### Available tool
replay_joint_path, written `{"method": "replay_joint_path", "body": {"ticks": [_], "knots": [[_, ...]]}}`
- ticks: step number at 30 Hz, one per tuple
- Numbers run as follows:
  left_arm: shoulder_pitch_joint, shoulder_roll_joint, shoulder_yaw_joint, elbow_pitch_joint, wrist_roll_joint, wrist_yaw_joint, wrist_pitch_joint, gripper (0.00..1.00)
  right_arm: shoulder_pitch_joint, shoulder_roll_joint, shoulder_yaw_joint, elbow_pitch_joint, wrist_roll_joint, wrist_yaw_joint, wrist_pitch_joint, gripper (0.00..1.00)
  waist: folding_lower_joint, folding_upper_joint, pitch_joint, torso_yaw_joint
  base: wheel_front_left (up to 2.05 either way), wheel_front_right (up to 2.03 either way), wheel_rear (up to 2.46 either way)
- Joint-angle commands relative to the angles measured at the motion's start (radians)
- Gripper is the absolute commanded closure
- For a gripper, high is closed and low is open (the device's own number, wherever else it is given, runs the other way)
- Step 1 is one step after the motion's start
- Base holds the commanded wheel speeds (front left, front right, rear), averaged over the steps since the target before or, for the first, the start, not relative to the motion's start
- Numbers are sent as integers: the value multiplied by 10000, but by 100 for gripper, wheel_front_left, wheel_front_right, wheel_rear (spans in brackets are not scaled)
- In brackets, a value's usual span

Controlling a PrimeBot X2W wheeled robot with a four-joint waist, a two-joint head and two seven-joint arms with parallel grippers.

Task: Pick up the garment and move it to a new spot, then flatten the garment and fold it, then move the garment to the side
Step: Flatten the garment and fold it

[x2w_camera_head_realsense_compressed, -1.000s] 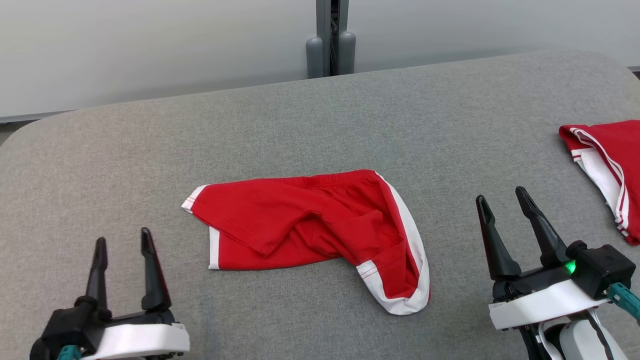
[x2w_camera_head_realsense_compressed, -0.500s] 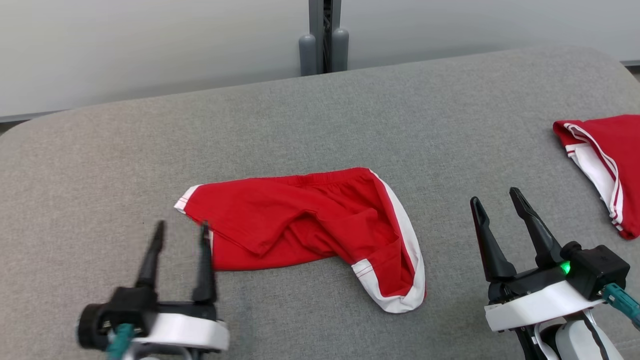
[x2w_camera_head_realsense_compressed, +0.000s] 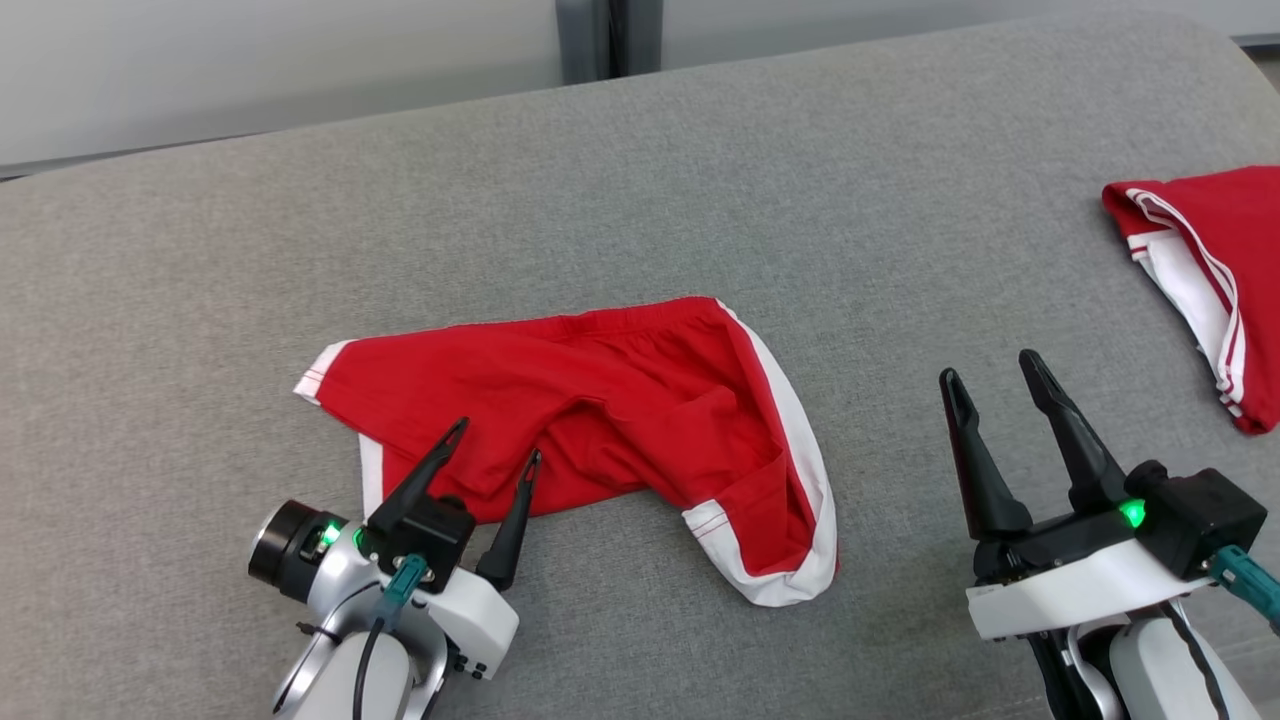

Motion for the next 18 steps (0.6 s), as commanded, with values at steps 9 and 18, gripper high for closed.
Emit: {"method": "replay_joint_path", "body": {"ticks": [9, 18], "knots": [[-770, 130, -239, 969, 366, 272, 229, 0, -255, 95, -82, 35, 134, 0, -39, 0, 0, 0, 293, -343, 0, 0, 0], [-869, 204, -117, 1285, 272, 746, 149, 100, -252, 160, -136, 82, 91, 0, -39, 0, 0, 0, 216, -343, 0, 0, 0]]}}
